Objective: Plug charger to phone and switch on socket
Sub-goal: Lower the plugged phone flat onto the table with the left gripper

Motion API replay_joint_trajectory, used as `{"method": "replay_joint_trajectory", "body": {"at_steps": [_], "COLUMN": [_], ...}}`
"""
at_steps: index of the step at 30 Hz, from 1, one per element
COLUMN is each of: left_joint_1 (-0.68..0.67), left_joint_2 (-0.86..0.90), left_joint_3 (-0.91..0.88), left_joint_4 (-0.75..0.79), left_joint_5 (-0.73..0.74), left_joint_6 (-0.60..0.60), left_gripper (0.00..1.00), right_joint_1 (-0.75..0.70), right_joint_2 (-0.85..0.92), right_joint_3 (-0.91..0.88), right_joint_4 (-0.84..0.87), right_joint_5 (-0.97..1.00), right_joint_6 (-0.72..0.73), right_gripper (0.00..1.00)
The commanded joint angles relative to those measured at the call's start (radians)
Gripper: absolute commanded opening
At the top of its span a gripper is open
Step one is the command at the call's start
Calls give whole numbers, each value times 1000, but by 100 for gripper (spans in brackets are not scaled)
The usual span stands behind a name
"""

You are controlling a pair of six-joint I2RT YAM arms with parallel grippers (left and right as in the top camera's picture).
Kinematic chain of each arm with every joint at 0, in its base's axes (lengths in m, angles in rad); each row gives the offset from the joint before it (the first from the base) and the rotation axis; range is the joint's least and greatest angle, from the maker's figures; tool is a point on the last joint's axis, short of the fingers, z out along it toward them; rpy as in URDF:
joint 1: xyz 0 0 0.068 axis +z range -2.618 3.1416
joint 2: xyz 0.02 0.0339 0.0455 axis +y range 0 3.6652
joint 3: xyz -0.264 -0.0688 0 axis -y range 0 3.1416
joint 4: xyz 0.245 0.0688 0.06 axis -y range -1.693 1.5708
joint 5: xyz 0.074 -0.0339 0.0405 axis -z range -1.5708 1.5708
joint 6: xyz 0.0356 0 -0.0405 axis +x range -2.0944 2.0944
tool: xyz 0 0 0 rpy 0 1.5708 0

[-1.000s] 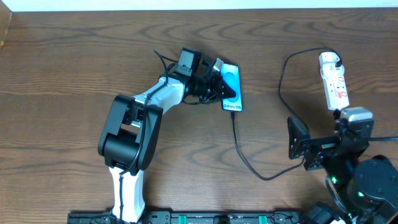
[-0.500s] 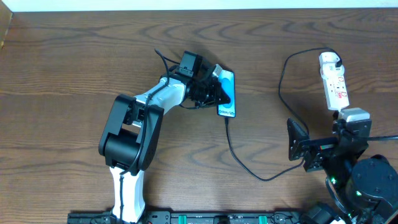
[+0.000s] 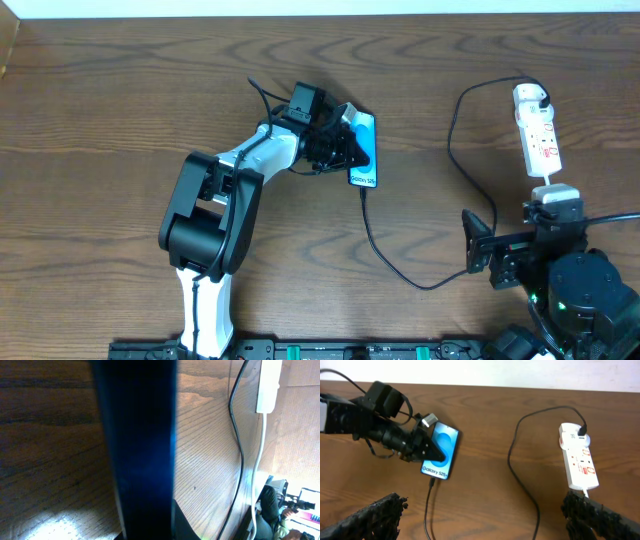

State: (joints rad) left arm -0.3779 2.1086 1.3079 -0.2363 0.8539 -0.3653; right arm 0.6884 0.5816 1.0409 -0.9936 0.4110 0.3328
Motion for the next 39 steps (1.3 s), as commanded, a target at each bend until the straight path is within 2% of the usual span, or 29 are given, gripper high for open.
{"method": "replay_joint_trajectory", "body": {"at_steps": [1, 12, 21, 30, 35, 36, 37, 39], "left_joint_1": [-2, -2, -2, -4, -5, -5, -5, -5], "left_joint_2": [-3, -3, -3, -3, -3, -3, -3, -3], "left_joint_3": [11, 11, 10, 5, 5, 4, 4, 4], "left_joint_4": [-3, -4, -15, -25, -25, -26, -29, -33], "left_joint_5": [8, -5, -70, -171, -175, -175, -175, -175], "left_joint_6": [21, 21, 21, 22, 21, 21, 21, 21], "left_gripper": [8, 8, 8, 8, 9, 17, 21, 22], "right_joint_1": [-9, -9, -9, -8, -9, -9, -9, -9], "right_joint_2": [1, 1, 1, 1, 1, 1, 1, 1], "right_joint_3": [4, 4, 4, 4, 4, 4, 4, 4], "right_joint_4": [-10, -98, -177, -181, -182, -182, -182, -182], "right_joint_5": [-2, -3, -3, -3, -2, -3, -3, -3], "right_joint_6": [11, 11, 11, 11, 11, 11, 11, 11], "right_gripper": [99, 99, 99, 99, 99, 99, 99, 99]}}
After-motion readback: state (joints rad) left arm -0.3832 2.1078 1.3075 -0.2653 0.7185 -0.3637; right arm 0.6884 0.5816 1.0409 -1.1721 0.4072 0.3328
